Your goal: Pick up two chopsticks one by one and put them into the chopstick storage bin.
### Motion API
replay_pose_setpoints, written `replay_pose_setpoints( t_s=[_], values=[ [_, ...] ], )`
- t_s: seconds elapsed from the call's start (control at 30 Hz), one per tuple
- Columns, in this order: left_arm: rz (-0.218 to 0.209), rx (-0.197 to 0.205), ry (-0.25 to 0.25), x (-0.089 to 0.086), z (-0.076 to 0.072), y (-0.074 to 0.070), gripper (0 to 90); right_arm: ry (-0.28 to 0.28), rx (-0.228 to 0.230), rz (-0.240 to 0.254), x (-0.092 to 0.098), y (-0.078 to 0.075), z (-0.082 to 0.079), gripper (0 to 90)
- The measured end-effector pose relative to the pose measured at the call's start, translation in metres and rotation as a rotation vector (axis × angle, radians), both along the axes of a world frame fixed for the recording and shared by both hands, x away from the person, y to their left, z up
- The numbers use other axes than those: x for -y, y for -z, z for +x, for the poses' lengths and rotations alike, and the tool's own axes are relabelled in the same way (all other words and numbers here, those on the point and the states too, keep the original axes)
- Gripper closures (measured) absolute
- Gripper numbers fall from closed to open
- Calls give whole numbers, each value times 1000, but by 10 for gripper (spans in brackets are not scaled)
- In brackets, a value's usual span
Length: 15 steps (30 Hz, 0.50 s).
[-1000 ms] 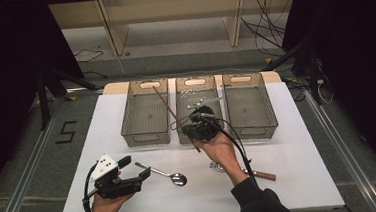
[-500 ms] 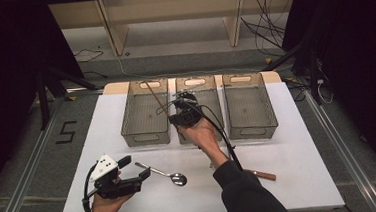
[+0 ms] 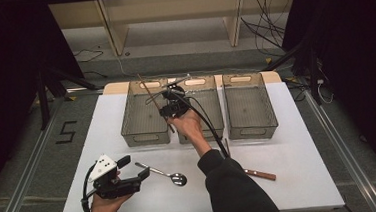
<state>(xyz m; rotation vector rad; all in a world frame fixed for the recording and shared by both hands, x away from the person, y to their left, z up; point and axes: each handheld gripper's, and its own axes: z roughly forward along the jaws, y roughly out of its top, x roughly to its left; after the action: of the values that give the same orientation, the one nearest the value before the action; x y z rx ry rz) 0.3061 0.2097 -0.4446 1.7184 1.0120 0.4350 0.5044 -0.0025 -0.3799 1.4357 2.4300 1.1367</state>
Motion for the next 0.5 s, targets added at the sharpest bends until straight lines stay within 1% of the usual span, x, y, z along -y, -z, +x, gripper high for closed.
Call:
replay_pose_setpoints(
  t_s=[0.1,0.23,0.37,0.43,0.5],
  values=[
    [2,2,2,0,0,0,157,1,-5,0,-2,1,3,853],
    [-3,0,1,0,0,0,157,14,-14,-8,-8,2,11,852],
    [-5,1,2,0,0,0,157,26,-23,-1,-11,2,16,852],
    [-6,1,3,0,0,0,157,32,-31,-16,-15,3,20,852],
    [-7,1,3,0,0,0,157,31,-30,-17,-16,4,22,852]
  ],
)
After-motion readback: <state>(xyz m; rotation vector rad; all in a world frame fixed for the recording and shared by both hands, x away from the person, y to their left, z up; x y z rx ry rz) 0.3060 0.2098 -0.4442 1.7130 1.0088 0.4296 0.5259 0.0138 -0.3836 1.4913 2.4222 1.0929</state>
